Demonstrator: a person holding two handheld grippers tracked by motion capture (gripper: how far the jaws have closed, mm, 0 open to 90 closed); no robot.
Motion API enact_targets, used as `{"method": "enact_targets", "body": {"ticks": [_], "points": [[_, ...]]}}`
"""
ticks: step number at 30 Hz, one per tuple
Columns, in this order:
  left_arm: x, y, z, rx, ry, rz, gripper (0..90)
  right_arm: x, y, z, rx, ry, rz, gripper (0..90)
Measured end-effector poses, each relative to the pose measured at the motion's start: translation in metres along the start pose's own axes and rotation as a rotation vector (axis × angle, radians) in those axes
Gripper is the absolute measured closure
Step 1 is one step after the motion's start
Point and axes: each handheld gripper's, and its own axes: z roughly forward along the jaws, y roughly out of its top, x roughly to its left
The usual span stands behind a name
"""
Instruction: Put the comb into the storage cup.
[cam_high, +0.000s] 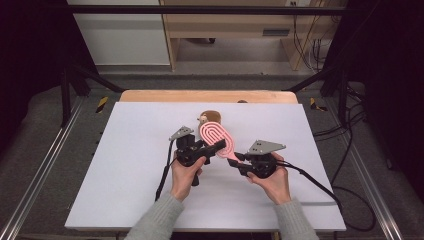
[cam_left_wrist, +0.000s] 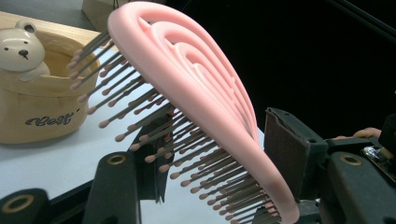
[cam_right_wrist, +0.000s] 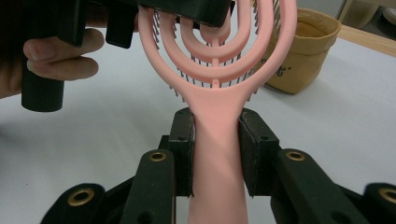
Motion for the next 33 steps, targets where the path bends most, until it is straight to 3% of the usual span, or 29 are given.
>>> {"method": "enact_targets", "body": {"ticks": [12, 33], "points": [[-0.004, 0.001, -0.002, -0.022, -0.003, 0.0, 53.2, 0.001, -0.001, 0.002, 0.005, 0.005, -0.011, 69.4], [-0.014, 0.001, -0.005, -0.051, -0.027, 0.04, 60.1, 0.002, -0.001, 0.005, 0.007, 0.012, -0.017, 69.7]]}}
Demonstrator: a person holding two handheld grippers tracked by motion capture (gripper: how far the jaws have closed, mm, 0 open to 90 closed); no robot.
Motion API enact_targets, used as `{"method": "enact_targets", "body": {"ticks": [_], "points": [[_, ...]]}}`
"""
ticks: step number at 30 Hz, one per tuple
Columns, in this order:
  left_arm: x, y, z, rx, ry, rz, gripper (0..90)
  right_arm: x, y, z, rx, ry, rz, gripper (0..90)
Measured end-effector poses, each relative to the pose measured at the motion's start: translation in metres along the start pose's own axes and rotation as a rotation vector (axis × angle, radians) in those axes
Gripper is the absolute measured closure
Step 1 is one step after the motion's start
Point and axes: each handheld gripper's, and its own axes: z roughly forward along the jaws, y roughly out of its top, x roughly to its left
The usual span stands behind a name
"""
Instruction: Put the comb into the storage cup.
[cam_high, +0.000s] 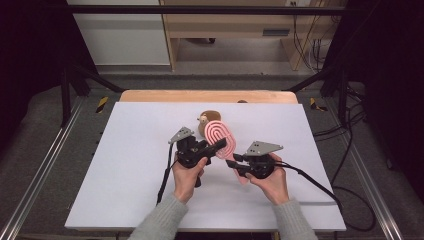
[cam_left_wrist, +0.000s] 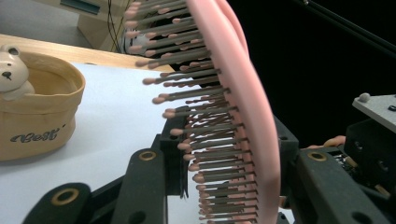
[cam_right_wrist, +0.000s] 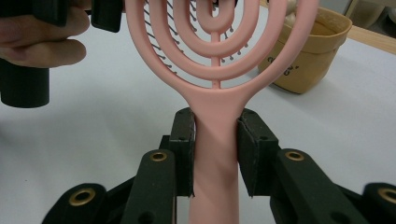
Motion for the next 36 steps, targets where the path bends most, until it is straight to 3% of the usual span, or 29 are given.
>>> {"method": "enact_targets", "body": {"ticks": [9, 20, 25, 29, 34, 36], "points": [[-0.007, 0.001, -0.001, -0.013, -0.01, 0.005, 62.0, 0.0, 0.0, -0.001, -0.013, 0.009, 0.004, 69.8], [-0.013, 0.003, -0.002, -0.017, -0.003, 0.051, 62.4, 0.001, 0.001, -0.002, -0.026, 0.028, 0.021, 68.6], [-0.016, 0.005, -0.003, -0.016, 0.01, 0.082, 62.4, 0.001, 0.002, -0.003, -0.041, 0.035, 0.036, 61.4], [-0.018, 0.007, -0.003, -0.017, 0.021, 0.108, 62.4, 0.0, 0.003, -0.003, -0.044, 0.056, 0.051, 46.6], [-0.019, 0.009, -0.004, -0.017, 0.04, 0.134, 62.5, -0.001, 0.004, -0.005, -0.064, 0.07, 0.045, 36.8], [-0.018, 0.01, -0.005, -0.021, 0.046, 0.136, 62.5, -0.002, 0.005, -0.007, -0.069, 0.054, 0.026, 33.7]]}}
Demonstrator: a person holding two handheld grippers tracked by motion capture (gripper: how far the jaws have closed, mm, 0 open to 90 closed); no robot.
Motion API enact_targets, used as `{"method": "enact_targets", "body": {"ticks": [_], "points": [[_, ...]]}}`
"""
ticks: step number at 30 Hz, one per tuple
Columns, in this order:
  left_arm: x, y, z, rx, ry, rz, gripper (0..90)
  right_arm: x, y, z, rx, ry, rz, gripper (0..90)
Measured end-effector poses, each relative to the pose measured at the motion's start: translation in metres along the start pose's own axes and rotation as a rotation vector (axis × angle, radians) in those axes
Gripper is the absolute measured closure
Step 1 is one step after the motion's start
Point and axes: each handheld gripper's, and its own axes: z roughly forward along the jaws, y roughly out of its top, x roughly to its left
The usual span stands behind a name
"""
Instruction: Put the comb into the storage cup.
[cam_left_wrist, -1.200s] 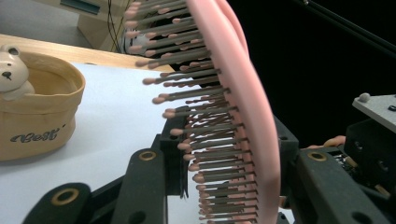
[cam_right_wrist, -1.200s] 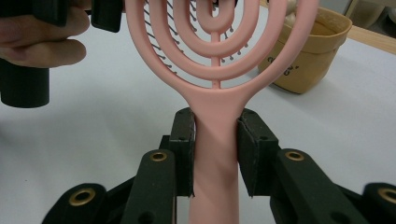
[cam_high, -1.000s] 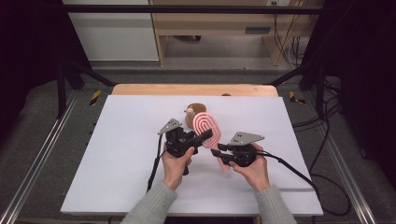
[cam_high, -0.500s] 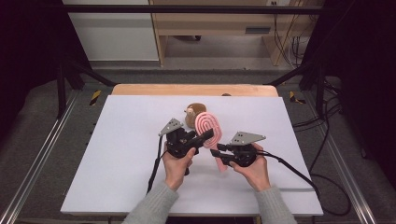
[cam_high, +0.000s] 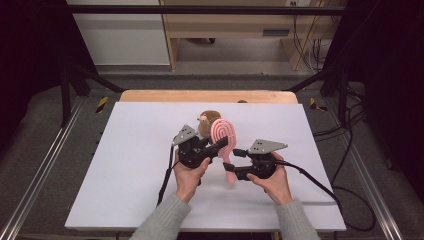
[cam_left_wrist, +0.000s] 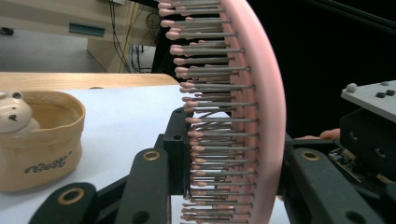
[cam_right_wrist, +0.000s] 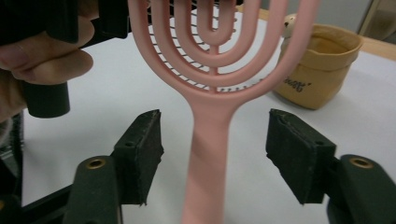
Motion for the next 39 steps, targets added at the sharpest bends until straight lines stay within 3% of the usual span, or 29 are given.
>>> {"method": "enact_targets", "body": {"ticks": [3, 7, 13, 18, 23, 31, 39], "points": [[0.001, 0.001, -0.002, 0.0, 0.009, 0.008, 63.0, -0.001, 0.0, -0.001, 0.0, -0.023, -0.014, 32.3], [0.001, 0.002, -0.003, -0.004, 0.007, 0.017, 63.0, -0.002, 0.0, -0.001, 0.019, -0.023, 0.024, 28.6], [0.001, 0.004, -0.005, -0.002, 0.015, 0.028, 63.1, -0.003, 0.0, -0.003, 0.019, -0.067, -0.018, 23.3], [0.002, 0.007, -0.008, -0.012, 0.024, 0.037, 63.0, -0.006, 0.001, -0.005, 0.012, -0.103, -0.032, 13.1], [0.004, 0.01, -0.012, -0.026, 0.03, 0.038, 63.0, -0.008, -0.001, -0.006, 0.051, -0.118, -0.072, 5.0], [0.008, 0.017, -0.019, -0.046, 0.048, 0.056, 63.1, -0.015, -0.007, -0.006, 0.09, -0.116, -0.05, 4.1], [0.012, 0.024, -0.024, -0.055, 0.069, 0.065, 63.0, -0.023, -0.012, -0.014, 0.076, -0.116, -0.039, 3.4]]}}
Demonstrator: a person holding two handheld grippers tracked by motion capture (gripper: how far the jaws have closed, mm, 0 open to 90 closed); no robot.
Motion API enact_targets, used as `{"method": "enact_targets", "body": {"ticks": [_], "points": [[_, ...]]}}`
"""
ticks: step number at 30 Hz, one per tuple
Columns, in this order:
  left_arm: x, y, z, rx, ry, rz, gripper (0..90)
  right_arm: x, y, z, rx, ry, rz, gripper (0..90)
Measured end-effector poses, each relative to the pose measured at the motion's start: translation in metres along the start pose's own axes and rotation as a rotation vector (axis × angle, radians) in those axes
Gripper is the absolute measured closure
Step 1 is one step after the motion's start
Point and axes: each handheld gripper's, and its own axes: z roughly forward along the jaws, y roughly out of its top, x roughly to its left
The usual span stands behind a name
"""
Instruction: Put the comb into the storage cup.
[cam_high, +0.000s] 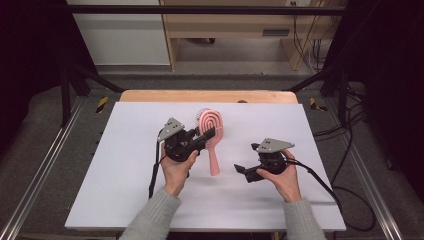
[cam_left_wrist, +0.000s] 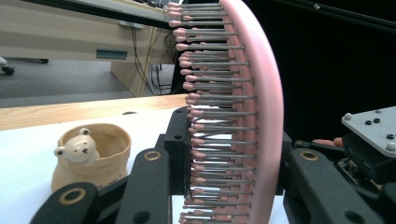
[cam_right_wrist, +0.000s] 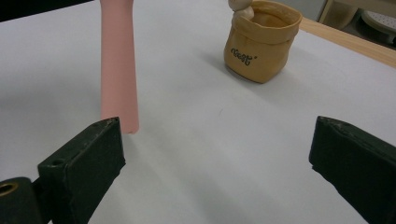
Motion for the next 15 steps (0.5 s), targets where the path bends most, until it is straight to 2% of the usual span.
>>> {"method": "enact_targets", "body": {"ticks": [8, 15], "points": [[0.005, 0.005, -0.002, -0.003, 0.011, 0.009, 63.0, -0.007, -0.006, -0.005, 0.004, 0.008, 0.0, 2.7], [0.01, 0.011, -0.004, -0.008, 0.021, 0.015, 63.0, -0.013, -0.011, -0.01, -0.013, 0.009, 0.024, 2.5]]}}
